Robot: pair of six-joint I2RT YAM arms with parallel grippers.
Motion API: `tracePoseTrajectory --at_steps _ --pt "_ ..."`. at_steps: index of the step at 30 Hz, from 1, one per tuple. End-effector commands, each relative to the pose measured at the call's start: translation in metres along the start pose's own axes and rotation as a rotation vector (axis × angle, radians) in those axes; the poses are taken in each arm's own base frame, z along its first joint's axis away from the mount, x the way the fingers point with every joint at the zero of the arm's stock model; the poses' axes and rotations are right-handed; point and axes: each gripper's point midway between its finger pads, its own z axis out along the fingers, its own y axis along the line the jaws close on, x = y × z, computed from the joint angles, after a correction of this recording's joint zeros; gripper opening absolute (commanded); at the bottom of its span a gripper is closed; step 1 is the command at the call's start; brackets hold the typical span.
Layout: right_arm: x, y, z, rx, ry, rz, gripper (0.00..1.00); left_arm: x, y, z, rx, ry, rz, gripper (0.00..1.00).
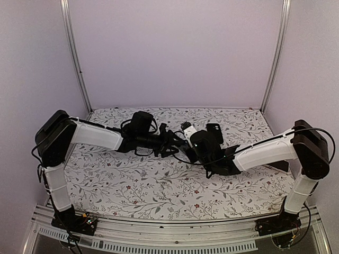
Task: Take the phone out of the phone case
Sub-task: Remove the phone case from the phone.
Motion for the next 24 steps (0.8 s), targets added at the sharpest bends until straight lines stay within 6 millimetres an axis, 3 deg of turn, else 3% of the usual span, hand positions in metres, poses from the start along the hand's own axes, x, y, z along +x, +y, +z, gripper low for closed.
tracePoseTrajectory --at_steps 1,8,16,24 --pt "-0.061 0.03 -0.014 -0.061 -0.164 0.056 0.0 -0.004 0.029 0.001 -0.02 0.002 -0.087 0.53" --pt "-0.058 0.056 -0.014 -0.196 -0.119 0.093 0.0 0.002 0.042 -0.004 0.015 0.02 -0.168 0.47" --pt "-0.056 0.088 -0.03 -0.414 -0.057 0.184 0.0 0.004 0.043 -0.007 0.069 0.03 -0.234 0.36" --pt "-0.05 0.08 -0.031 -0.381 -0.015 0.206 0.0 0.007 0.044 -0.009 0.081 0.043 -0.237 0.22"
